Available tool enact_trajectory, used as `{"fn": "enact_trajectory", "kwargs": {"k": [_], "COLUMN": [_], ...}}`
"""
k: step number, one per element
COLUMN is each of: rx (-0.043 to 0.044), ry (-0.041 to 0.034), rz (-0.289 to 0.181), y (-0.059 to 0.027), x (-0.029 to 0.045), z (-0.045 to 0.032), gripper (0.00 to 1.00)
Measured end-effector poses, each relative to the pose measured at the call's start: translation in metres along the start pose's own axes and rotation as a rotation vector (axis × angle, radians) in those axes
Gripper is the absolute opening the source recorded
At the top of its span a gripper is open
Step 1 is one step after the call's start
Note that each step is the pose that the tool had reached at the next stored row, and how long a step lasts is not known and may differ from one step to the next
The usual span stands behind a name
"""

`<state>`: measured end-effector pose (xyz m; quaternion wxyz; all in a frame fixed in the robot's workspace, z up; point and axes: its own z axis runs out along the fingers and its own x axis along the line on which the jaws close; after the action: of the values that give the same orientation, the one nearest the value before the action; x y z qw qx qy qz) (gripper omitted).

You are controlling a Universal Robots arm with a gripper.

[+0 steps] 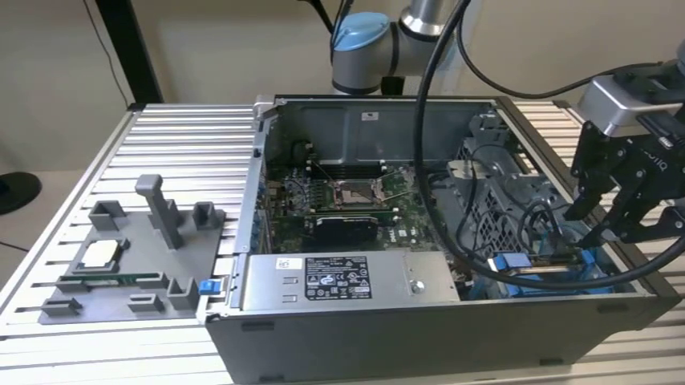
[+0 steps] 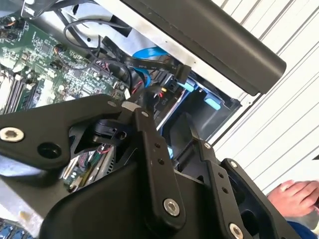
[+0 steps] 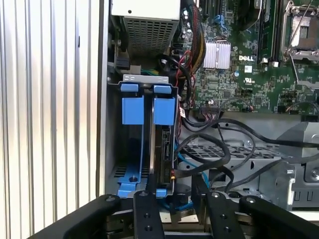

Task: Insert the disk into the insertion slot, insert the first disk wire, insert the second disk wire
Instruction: 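Insert the second disk wire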

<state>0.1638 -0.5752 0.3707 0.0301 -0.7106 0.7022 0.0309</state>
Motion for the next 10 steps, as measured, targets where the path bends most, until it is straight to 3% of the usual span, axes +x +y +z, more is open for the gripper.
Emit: {"fn": "enact_trajectory", "kwargs": {"k": [10], "rx": [-0.0029], "ry": [-0.0003], "rz": [-0.002], "y": [-0.0171], "x": [0.0006], "z": [-0.0001], "gripper": [1.0]}}
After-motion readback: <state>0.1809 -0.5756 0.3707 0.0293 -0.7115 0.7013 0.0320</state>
